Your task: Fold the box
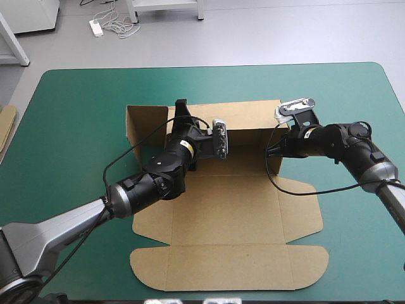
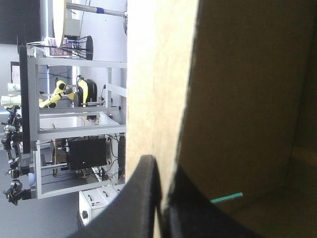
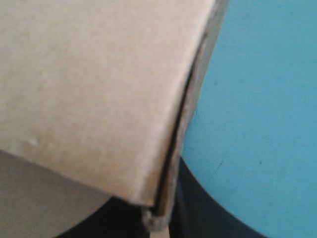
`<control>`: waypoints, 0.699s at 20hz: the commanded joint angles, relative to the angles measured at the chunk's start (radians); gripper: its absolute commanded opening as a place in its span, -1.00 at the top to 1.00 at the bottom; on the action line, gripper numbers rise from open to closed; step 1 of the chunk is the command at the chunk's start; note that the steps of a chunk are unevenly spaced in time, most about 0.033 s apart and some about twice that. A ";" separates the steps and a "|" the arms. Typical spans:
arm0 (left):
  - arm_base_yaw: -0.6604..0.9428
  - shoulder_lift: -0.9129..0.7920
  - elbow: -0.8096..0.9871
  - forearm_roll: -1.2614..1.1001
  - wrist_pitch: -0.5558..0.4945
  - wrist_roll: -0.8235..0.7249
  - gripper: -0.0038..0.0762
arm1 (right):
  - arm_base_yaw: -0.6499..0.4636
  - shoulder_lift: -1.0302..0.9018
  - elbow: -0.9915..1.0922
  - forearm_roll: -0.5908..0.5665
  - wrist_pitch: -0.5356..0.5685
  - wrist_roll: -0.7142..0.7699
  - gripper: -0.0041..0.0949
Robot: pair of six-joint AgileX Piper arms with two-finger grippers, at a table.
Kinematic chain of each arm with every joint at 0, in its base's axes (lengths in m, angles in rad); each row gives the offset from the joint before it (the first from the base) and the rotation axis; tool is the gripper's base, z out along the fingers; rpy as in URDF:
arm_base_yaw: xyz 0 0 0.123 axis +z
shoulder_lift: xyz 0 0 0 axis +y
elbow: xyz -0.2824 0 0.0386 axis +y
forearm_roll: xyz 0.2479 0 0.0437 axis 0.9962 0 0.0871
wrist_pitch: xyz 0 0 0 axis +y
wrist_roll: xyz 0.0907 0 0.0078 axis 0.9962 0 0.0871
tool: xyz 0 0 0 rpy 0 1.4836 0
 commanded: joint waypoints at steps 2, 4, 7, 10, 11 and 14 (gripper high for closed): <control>-0.005 -0.031 -0.020 -0.047 -0.036 -0.021 0.91 | 0.000 -0.031 -0.001 0.061 -0.098 -0.014 0.96; -0.005 -0.031 -0.020 -0.039 -0.028 -0.021 0.91 | 0.010 -0.031 0.004 0.064 -0.102 -0.012 0.96; -0.005 -0.031 -0.020 -0.037 -0.028 -0.021 0.90 | 0.011 -0.031 0.004 0.069 -0.108 -0.012 0.96; -0.017 -0.031 -0.022 -0.054 -0.011 -0.032 0.66 | 0.011 -0.031 0.004 0.069 -0.106 -0.010 0.96; -0.034 -0.031 -0.022 -0.049 0.021 -0.033 0.42 | 0.011 -0.031 0.004 0.069 -0.106 -0.008 0.96; -0.082 -0.031 -0.022 -0.042 0.112 -0.033 0.12 | 0.011 -0.031 0.004 0.065 -0.106 0.004 0.96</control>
